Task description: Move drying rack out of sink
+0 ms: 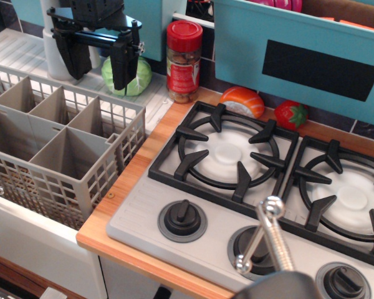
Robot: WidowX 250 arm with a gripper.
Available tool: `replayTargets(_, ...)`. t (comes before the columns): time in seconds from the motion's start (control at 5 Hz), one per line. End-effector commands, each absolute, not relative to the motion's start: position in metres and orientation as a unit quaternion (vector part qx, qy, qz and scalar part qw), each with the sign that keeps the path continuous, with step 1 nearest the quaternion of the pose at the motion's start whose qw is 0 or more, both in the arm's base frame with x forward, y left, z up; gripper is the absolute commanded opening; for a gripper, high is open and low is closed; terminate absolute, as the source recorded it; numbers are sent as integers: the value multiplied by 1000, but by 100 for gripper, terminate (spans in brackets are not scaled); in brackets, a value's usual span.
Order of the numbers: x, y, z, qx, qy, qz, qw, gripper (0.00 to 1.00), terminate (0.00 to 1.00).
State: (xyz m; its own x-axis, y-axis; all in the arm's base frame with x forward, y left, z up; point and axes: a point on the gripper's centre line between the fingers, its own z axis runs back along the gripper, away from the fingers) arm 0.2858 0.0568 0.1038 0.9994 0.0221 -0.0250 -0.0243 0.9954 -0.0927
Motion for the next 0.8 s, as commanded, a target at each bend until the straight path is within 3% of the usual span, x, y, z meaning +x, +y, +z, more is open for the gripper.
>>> replayTargets(0.0,286,57,104,-47,12,12,999,100,0)
replayTargets(0.6,298,107,47,-17,3,-6,1000,100,0)
